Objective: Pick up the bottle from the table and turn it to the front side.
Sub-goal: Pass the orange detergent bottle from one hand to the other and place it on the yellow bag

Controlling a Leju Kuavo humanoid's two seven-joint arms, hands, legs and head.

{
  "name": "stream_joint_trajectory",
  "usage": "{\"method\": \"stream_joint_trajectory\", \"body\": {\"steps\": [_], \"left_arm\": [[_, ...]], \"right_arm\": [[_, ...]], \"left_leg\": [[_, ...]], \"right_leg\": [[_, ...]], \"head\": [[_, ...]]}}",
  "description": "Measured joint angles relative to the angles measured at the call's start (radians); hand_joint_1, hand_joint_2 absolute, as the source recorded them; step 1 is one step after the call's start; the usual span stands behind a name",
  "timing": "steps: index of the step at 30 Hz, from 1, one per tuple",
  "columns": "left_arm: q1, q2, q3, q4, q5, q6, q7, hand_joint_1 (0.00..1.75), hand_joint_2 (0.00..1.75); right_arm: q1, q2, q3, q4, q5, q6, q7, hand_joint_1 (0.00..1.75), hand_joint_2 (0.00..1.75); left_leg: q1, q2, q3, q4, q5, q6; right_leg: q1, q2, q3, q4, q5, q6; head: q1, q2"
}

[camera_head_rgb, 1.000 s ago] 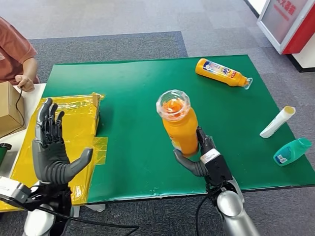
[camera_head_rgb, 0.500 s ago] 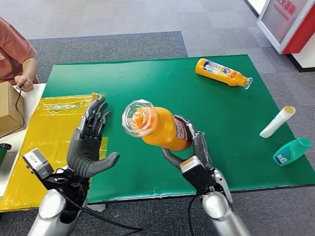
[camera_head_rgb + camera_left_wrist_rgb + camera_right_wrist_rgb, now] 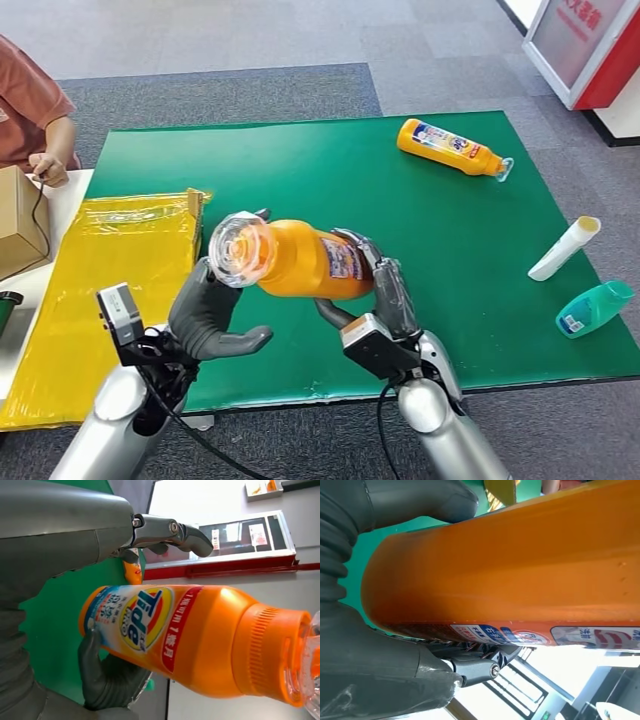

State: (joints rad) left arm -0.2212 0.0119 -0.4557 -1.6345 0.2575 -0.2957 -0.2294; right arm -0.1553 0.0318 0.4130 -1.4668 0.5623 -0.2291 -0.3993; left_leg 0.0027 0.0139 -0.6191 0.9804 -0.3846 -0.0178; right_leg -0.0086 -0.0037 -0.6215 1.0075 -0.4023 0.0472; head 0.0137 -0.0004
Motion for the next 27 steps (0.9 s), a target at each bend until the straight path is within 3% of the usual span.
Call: {"method": "stream_joint_trajectory", "body": {"steps": [15, 19, 27], "left_arm": [[-0.162, 0.012, -0.034, 0.034, -0.035, 0.016, 0.049, 0.00, 1.75], [-0.185, 0.007, -0.058, 0.047, -0.004, 0.000, 0.057, 1.75, 1.75], [-0.199, 0.003, -0.079, 0.068, 0.040, -0.014, 0.057, 1.75, 1.75]], "right_arm": [[-0.013, 0.028, 0.084, 0.063, 0.007, 0.032, 0.010, 1.75, 1.75], [-0.033, 0.040, 0.107, 0.087, 0.004, 0.034, 0.009, 1.75, 1.75], [-0.053, 0.045, 0.118, 0.112, 0.000, 0.034, 0.011, 1.75, 1.75]], "left_leg": [[0.000, 0.000, 0.000, 0.000, 0.000, -0.001], [0.000, 0.000, 0.000, 0.000, 0.001, -0.001], [0.000, 0.000, 0.000, 0.000, 0.001, -0.001]], "right_leg": [[0.000, 0.000, 0.000, 0.000, 0.000, 0.000], [0.000, 0.000, 0.000, 0.000, 0.000, 0.000], [0.000, 0.000, 0.000, 0.000, 0.000, 0.000]], "head": [[0.000, 0.000], [0.000, 0.000], [0.000, 0.000]]}}
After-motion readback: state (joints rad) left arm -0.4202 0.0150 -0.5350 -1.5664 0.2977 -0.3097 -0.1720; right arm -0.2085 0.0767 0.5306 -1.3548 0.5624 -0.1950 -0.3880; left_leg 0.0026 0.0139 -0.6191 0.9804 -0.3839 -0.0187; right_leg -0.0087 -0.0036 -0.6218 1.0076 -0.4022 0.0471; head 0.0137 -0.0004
